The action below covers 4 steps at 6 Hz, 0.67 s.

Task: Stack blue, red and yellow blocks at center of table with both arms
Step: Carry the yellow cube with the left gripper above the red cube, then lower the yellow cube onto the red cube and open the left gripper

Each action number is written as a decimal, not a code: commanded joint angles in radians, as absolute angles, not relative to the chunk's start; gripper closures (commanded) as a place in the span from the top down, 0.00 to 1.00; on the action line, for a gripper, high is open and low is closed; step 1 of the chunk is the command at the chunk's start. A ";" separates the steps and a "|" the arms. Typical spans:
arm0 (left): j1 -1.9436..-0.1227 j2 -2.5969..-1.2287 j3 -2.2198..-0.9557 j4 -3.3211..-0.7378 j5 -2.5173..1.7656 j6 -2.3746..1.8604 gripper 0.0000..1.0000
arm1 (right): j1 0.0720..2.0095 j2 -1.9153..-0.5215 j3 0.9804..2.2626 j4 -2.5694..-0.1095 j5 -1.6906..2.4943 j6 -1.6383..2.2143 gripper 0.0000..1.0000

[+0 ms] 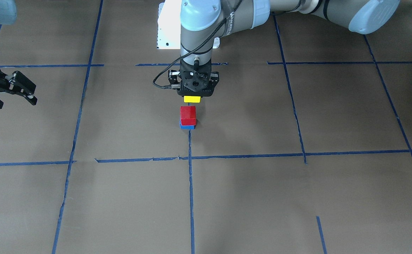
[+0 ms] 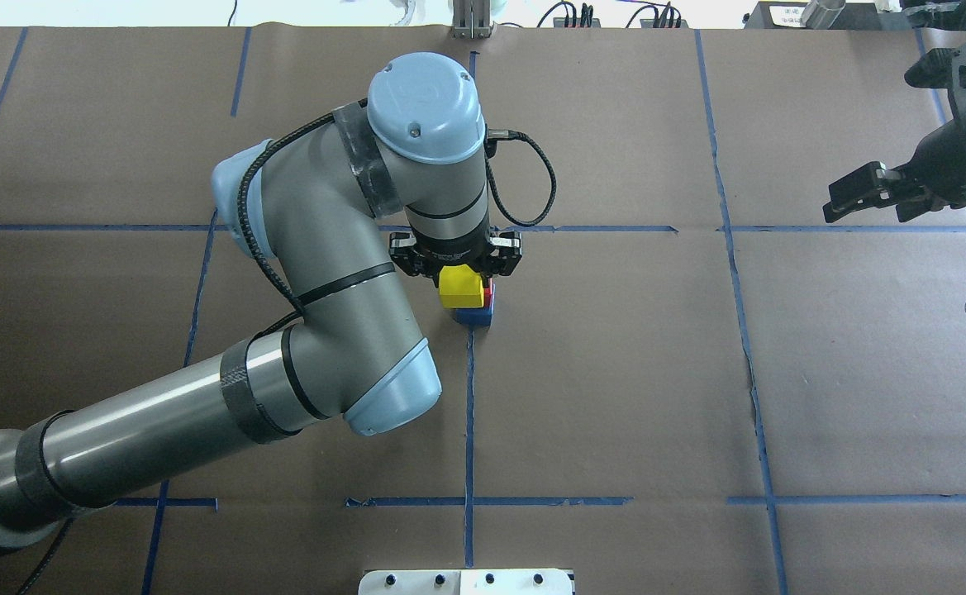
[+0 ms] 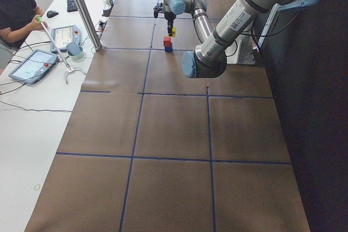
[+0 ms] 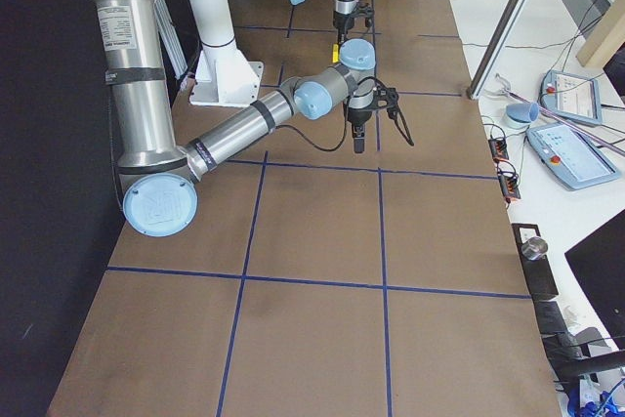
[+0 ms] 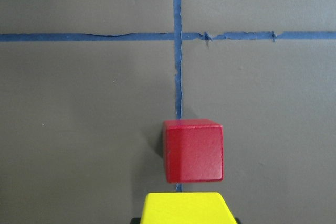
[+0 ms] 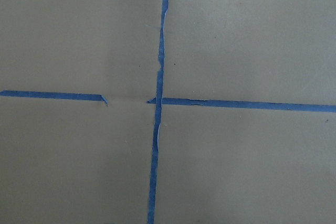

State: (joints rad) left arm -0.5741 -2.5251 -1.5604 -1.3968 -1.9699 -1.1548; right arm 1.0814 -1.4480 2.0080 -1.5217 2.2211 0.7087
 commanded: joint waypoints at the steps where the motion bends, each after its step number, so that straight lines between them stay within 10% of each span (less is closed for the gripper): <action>1: -0.572 -2.546 -1.513 -1.411 -1.956 -1.154 0.00 | 1.081 -1.448 2.008 -1.522 2.221 0.709 1.00; 4: -0.572 -2.546 -1.467 -1.479 -1.941 -1.154 0.01 | 1.081 -1.448 2.006 -1.520 2.221 0.709 1.00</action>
